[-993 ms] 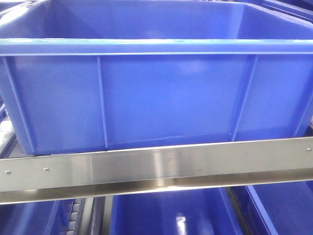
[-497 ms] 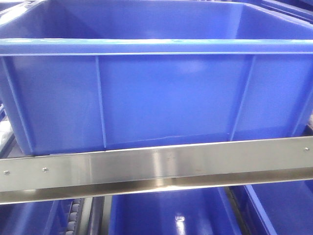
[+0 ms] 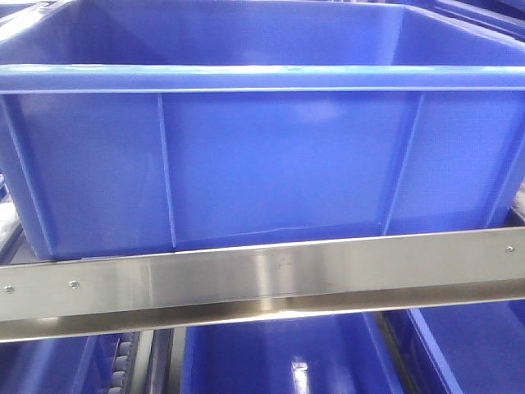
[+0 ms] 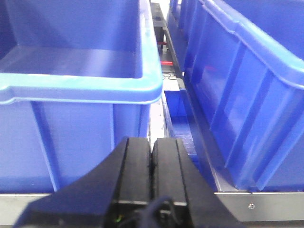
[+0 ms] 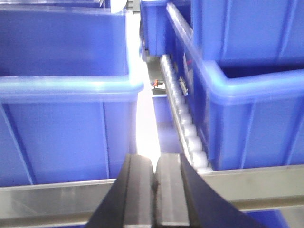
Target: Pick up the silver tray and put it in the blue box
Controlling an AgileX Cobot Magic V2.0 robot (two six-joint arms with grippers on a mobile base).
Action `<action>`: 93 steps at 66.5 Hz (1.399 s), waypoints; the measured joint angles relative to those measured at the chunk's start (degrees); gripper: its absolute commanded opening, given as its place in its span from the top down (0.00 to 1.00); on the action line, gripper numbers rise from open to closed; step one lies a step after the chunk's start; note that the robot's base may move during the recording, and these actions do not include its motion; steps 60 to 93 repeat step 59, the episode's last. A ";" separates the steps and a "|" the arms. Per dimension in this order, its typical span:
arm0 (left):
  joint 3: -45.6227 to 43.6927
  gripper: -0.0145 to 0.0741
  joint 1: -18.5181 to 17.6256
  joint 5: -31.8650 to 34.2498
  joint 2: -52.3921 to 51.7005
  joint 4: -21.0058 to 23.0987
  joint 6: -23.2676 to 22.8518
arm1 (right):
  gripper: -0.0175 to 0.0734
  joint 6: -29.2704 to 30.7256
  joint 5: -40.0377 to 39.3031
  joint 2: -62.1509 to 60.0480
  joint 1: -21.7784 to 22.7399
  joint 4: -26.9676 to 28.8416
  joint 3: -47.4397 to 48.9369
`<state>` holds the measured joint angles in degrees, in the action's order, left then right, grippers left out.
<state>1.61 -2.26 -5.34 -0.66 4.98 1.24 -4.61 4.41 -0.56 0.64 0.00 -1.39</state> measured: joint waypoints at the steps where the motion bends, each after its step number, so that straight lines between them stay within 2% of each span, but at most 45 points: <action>1: 0.00 0.95 0.00 0.00 0.00 0.00 0.00 | 0.75 0.00 -0.31 0.00 0.00 0.00 -0.01; 93: 0.09 0.95 0.00 0.00 0.00 0.03 0.00 | 0.75 0.04 -2.11 0.00 0.00 0.00 -0.38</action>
